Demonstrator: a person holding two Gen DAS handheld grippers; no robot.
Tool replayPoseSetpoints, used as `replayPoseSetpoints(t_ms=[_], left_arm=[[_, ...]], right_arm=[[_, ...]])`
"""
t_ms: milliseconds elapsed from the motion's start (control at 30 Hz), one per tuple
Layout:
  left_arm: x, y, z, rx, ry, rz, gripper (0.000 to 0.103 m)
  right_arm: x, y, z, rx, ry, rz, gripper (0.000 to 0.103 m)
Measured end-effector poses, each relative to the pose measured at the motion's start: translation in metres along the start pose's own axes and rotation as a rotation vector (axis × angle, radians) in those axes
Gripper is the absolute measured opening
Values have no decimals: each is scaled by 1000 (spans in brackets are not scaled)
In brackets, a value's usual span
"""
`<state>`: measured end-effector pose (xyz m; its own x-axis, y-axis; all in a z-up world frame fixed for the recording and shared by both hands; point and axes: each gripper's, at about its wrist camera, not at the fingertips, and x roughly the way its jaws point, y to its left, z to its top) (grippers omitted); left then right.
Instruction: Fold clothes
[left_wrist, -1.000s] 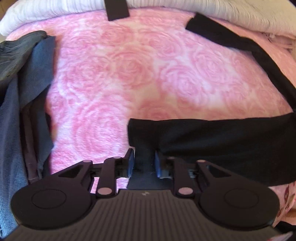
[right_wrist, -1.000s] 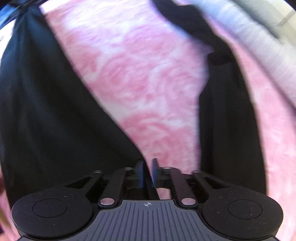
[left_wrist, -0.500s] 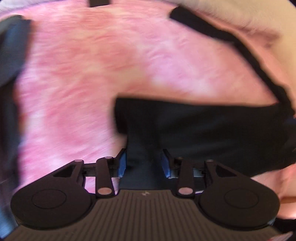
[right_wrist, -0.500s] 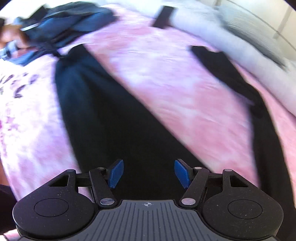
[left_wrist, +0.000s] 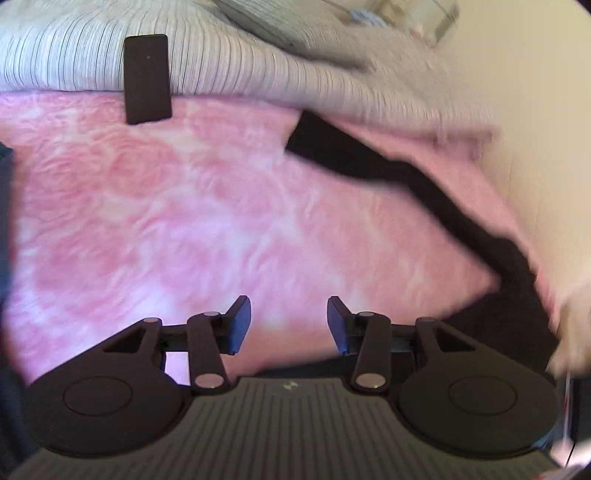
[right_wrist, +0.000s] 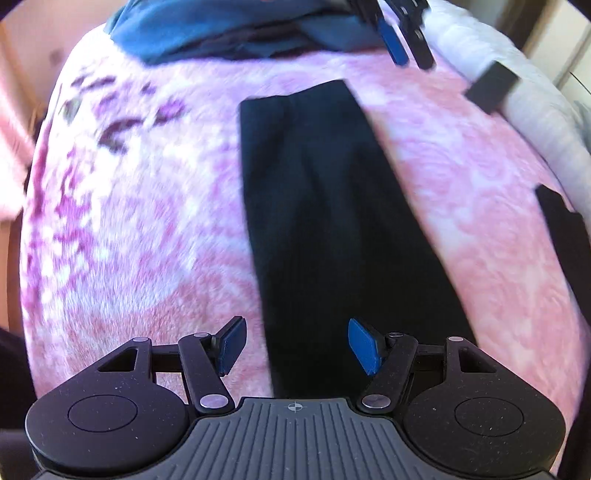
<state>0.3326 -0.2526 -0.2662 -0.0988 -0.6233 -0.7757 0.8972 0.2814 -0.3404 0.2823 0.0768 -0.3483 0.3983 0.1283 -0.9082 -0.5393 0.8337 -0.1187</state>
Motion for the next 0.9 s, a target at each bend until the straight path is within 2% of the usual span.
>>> replayPoseSetpoints(t_ms=[67,167,267,367,467,533,600,667,700,767,900], left_arm=[[-6,4,-29,40,71,15,40],[-11,11,-71,85,169,35,40],[0,8,-95,104,178,-1,40],[6,-8,-103,156,122,-79,38],[14,-19,-104,204,103,-168,38],[20,-22,-105,238,108,-189,39],[30,-26,-106,284,144,-170,38],[35,-30,-101,301,204,-177,24],[37,-32,-98,307,237,-185,9],[25,-29,-80,245,250,-217,6],[-25,1,-25,35,154,-185,2]], right_arm=[[9,6,-5,-28,22,-14,65],[11,0,-13,23,46,-42,65],[4,-12,-23,105,72,-78,65],[-10,-18,-38,159,111,-129,65],[-24,-17,-56,218,149,-177,65],[-38,-13,-68,249,171,-203,65],[-50,-7,-83,269,198,-246,65],[-56,2,-101,267,240,-275,65],[-57,5,-109,264,261,-278,65],[-60,10,-126,258,305,-285,65],[-61,24,-159,148,386,-317,65]])
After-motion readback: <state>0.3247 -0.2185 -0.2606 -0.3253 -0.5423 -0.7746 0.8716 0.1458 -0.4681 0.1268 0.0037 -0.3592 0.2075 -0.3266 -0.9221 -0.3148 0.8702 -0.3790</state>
